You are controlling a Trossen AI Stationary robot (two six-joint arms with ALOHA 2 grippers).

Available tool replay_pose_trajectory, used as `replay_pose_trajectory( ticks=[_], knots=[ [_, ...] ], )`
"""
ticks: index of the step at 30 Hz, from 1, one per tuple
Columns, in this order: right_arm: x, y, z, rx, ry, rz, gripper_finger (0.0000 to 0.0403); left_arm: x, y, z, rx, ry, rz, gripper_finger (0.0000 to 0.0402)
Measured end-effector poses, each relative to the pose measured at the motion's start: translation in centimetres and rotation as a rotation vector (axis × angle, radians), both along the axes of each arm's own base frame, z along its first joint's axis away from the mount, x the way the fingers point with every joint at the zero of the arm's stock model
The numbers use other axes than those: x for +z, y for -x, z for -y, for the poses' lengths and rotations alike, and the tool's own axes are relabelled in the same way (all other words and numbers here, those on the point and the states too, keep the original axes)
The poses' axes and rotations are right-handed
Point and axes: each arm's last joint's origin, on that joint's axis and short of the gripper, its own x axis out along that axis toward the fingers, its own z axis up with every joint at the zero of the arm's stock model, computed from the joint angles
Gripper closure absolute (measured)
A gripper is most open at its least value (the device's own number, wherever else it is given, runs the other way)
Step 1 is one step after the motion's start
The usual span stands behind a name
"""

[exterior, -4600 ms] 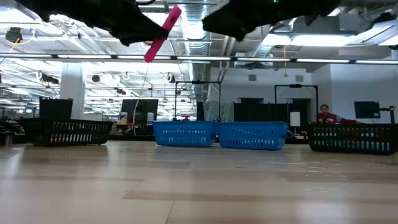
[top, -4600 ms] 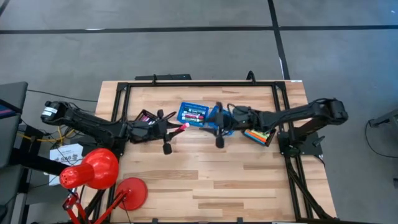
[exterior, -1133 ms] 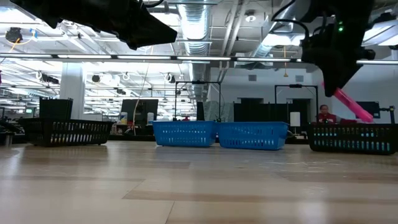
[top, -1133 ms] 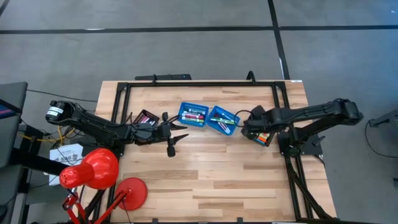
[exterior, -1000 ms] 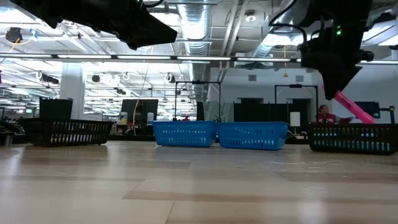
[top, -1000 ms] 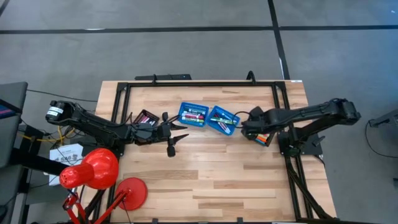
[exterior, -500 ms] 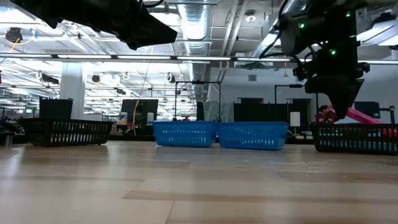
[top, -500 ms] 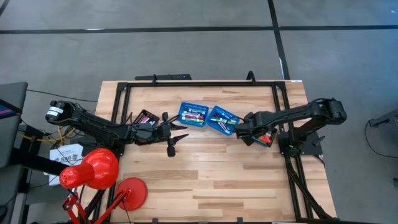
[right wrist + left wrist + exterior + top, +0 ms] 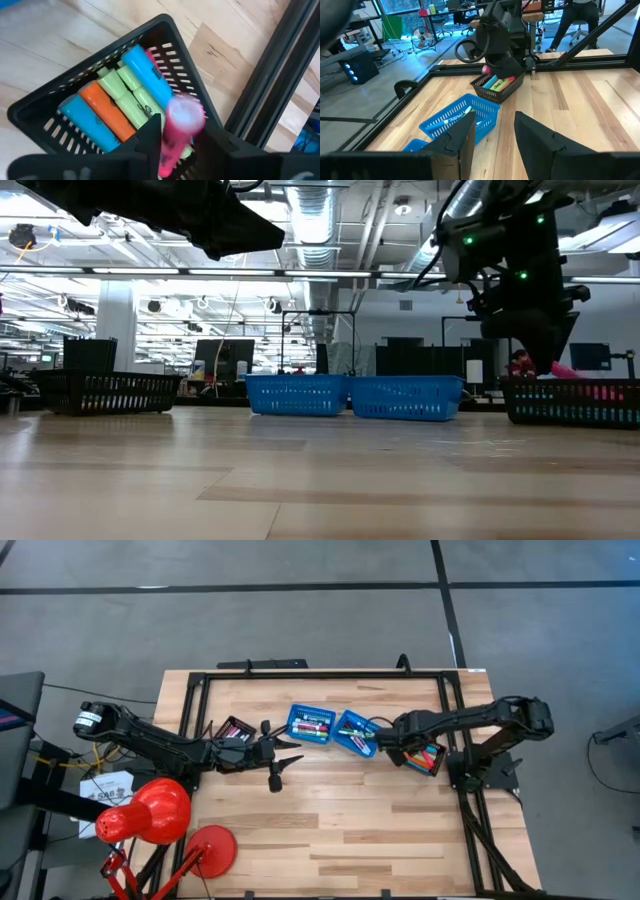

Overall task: Pick & Place Markers
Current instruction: Put the pink highlighter into the right black bin, then return to Home Position

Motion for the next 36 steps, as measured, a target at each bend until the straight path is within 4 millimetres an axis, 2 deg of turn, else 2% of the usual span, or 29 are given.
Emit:
replay_pose_trajectory(
  ticks=[12,17,24,30,36],
  knots=[
    [0.0,-0.1,0.0,0.008,0.0,0.013,0.0281,0.0,0.0,0.0,0.0,0.0,0.0,0.0268],
    [-0.1,-0.9,0.1,0.117,-0.018,0.065,0.0284,0.0,0.0,0.0,0.0,0.0,0.0,0.0268],
    [2.5,-3.5,0.3,0.283,-0.004,0.199,0.0284,0.0,0.0,0.0,0.0,0.0,0.0,0.0268],
    [5.3,-6.2,-0.3,0.636,0.082,0.315,0.0284,0.0,0.0,0.0,0.0,0.0,0.0,0.0274],
    [7.7,-7.3,-1.4,0.993,0.119,0.269,0.0284,0.0,0.1,-0.3,0.107,-0.017,0.003,0.0324]
  ],
)
